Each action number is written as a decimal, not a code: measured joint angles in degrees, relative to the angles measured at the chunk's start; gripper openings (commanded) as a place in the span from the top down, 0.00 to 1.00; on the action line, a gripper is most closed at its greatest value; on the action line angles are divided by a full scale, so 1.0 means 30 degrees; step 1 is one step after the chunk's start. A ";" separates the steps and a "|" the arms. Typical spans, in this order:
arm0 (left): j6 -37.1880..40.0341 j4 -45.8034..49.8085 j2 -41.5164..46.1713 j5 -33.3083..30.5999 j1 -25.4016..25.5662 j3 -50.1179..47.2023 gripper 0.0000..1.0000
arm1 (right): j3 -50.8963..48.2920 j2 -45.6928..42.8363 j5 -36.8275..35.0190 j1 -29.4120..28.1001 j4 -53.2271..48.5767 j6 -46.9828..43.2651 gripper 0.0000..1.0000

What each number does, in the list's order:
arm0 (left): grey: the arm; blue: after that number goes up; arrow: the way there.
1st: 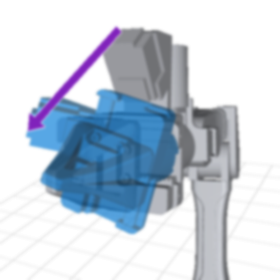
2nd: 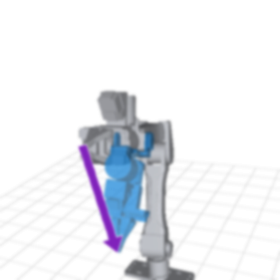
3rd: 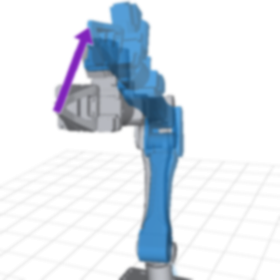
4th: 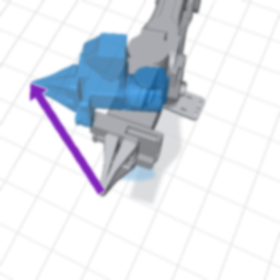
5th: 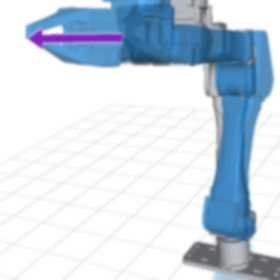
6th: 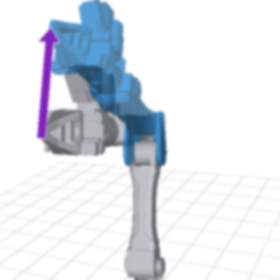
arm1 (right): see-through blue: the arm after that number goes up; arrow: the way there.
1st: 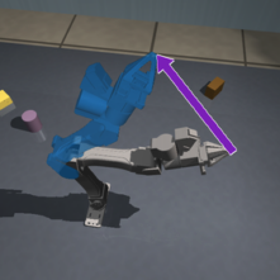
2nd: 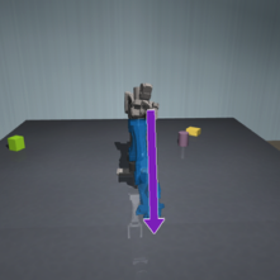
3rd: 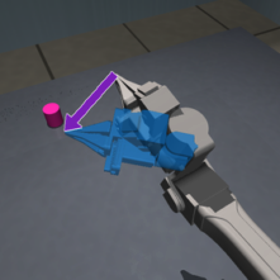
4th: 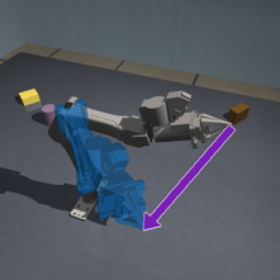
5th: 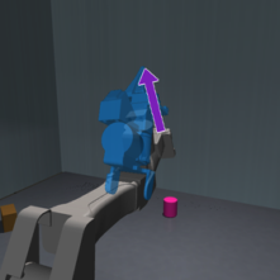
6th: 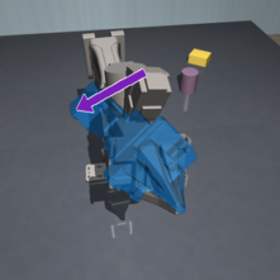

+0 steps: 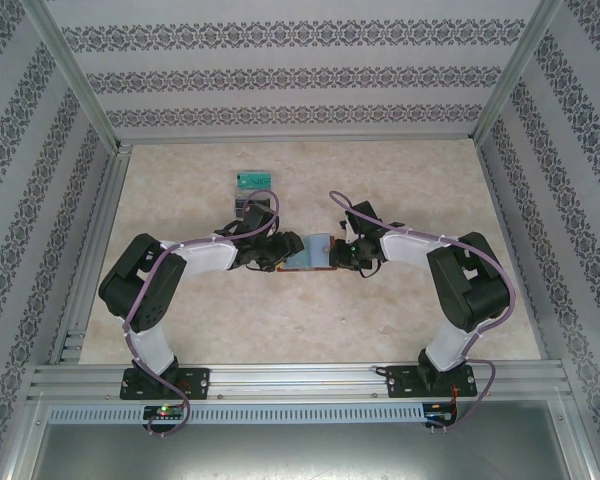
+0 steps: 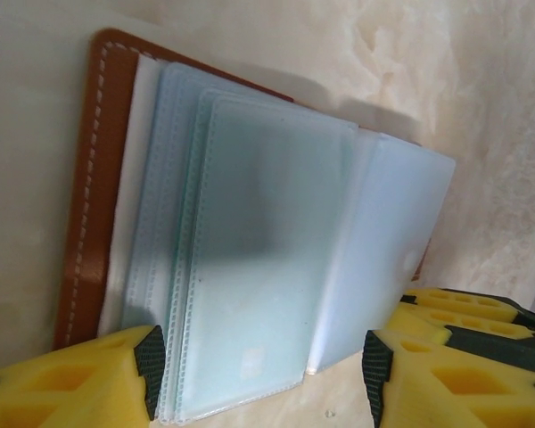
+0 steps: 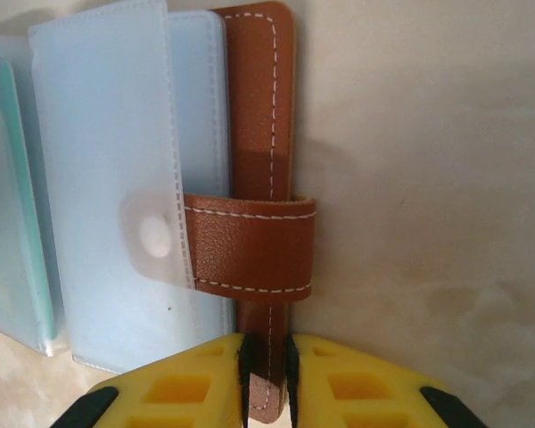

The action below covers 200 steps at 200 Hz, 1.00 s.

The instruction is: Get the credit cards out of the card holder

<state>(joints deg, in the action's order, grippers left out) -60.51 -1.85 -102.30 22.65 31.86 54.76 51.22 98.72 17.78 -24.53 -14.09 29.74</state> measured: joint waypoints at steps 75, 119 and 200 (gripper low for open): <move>0.0044 -0.1341 -0.0036 0.0962 0.0364 0.0423 0.33 | 0.0000 0.0044 0.0000 0.0000 0.0029 0.0007 0.78; 0.0124 -0.1683 -0.0036 0.1246 0.0554 0.1013 0.32 | 0.0000 0.0036 0.0015 0.0000 0.0044 0.0029 0.74; 0.1821 0.1005 0.0911 -0.0270 0.0517 0.1151 0.32 | -0.1115 -0.2892 -0.0087 0.1902 -0.0189 0.0678 0.63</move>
<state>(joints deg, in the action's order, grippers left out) -55.05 1.17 -99.57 21.85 33.41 58.22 47.88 90.04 17.52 -18.83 -14.66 31.77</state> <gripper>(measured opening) 0.699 0.377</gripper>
